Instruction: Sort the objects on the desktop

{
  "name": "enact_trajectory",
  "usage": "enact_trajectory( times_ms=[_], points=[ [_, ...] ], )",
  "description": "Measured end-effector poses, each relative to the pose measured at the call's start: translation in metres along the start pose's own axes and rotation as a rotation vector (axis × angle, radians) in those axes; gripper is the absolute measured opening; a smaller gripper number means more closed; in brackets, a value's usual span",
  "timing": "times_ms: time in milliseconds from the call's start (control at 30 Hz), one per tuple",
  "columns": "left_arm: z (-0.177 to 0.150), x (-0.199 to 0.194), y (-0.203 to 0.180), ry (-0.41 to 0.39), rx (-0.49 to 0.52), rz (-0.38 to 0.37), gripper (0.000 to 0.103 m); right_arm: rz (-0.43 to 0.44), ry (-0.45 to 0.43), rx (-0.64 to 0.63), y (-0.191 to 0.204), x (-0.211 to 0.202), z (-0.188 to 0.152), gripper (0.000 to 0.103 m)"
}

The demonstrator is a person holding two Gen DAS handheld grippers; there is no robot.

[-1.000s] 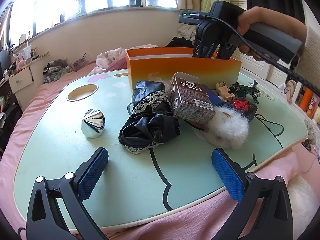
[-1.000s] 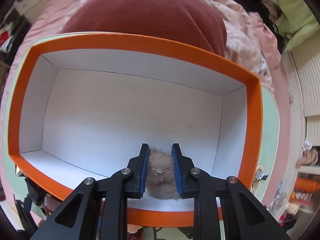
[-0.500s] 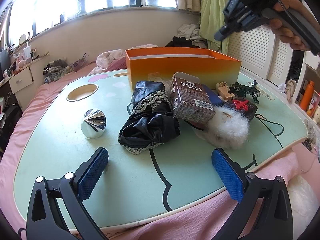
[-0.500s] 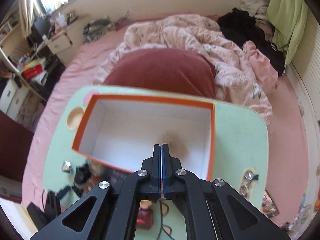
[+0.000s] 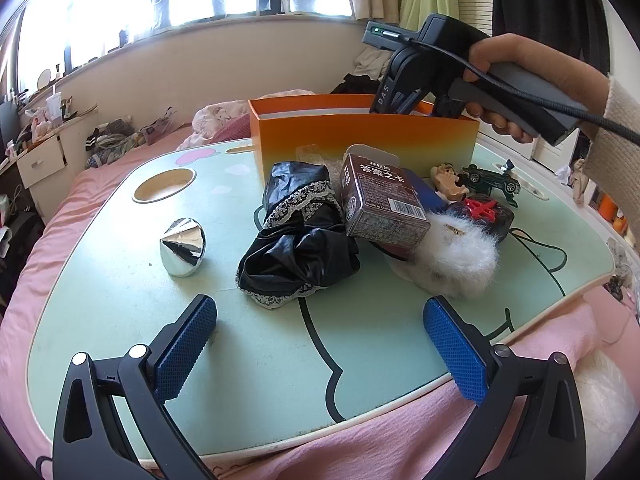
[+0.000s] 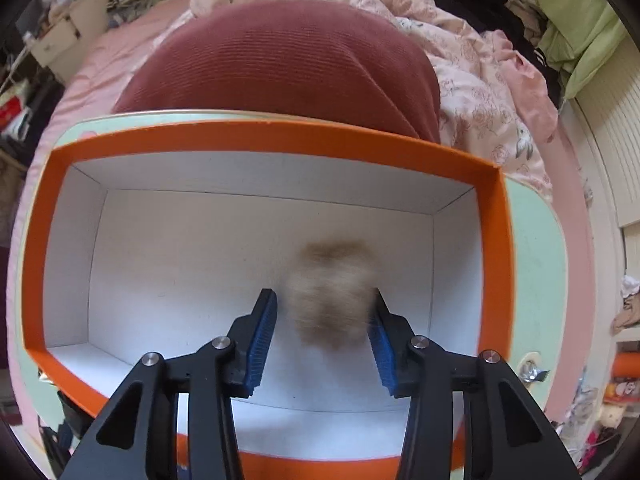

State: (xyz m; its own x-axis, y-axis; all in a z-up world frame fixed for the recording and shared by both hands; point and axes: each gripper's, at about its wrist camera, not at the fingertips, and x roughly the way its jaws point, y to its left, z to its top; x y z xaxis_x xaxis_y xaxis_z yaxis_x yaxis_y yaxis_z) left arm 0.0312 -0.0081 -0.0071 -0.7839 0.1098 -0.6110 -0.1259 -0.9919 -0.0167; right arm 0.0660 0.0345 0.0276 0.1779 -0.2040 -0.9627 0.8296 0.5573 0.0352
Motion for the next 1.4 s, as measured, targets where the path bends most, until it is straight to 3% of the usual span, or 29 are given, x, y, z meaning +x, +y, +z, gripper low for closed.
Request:
enact_trajectory(
  times_ms=[200, 367, 433, 500, 600, 667, 700, 733, 767, 800, 833, 1033, 1133, 1200, 1400],
  points=[
    [0.000, 0.000, 0.000, 0.001, 0.000, 0.001, 0.103, 0.045, -0.185, -0.005, -0.006, -0.052, -0.021, 0.024],
    [0.000, 0.000, 0.000, 0.001, 0.000, 0.001, 0.103, 0.147, -0.321, -0.083, -0.001, -0.104, -0.094, 0.025],
    [0.000, 0.000, 0.000, 0.001, 0.000, 0.001, 0.103, 0.178, -0.328, -0.101, 0.000, -0.101, -0.127, 0.025],
    [0.000, -0.001, -0.001, 0.002, 0.000, 0.000, 0.103, 0.147, -0.331, -0.116, 0.004, -0.087, -0.150, 0.025],
    [-0.001, -0.001, -0.001, 0.002, 0.001, 0.000, 0.103, 0.057, -0.335, -0.134, 0.010, -0.061, -0.164, 0.025],
    [-0.001, -0.001, -0.001, 0.002, 0.000, -0.001, 0.103, 0.067, -0.392, -0.113, 0.006, -0.063, -0.170, 0.027],
    [-0.001, -0.001, 0.000, 0.002, -0.001, -0.001, 0.103, 0.093, -0.432, -0.092, 0.000, -0.067, -0.174, 0.036],
    [-0.001, -0.001, 0.000, 0.002, -0.001, -0.002, 0.103, 0.131, -0.489, -0.061, -0.008, -0.073, -0.181, 0.057],
    [-0.001, -0.002, 0.000, 0.003, -0.001, -0.003, 0.103, 0.179, -0.564, -0.023, -0.018, -0.082, -0.194, 0.069],
    [-0.001, -0.001, 0.000, 0.003, -0.001, -0.002, 0.103, 0.210, -0.613, -0.001, -0.024, -0.086, -0.205, 0.087],
    [-0.001, -0.002, 0.000, 0.004, -0.001, -0.002, 0.103, 0.231, -0.651, 0.014, -0.029, -0.089, -0.216, 0.091],
    [-0.001, -0.002, 0.000, 0.005, -0.002, -0.002, 0.103, 0.220, -0.598, 0.084, -0.024, -0.056, -0.257, 0.091],
    [-0.001, -0.002, 0.000, 0.006, 0.001, 0.002, 0.103, 0.001, -0.641, 0.016, 0.009, -0.042, -0.262, 0.098],
    [-0.001, -0.003, 0.000, 0.008, -0.001, 0.000, 0.103, 0.029, -0.650, 0.008, 0.014, -0.039, -0.263, 0.102],
    [-0.002, -0.004, 0.000, 0.008, 0.000, 0.001, 0.103, 0.040, -0.671, 0.004, 0.011, -0.034, -0.261, 0.103]
  ],
)
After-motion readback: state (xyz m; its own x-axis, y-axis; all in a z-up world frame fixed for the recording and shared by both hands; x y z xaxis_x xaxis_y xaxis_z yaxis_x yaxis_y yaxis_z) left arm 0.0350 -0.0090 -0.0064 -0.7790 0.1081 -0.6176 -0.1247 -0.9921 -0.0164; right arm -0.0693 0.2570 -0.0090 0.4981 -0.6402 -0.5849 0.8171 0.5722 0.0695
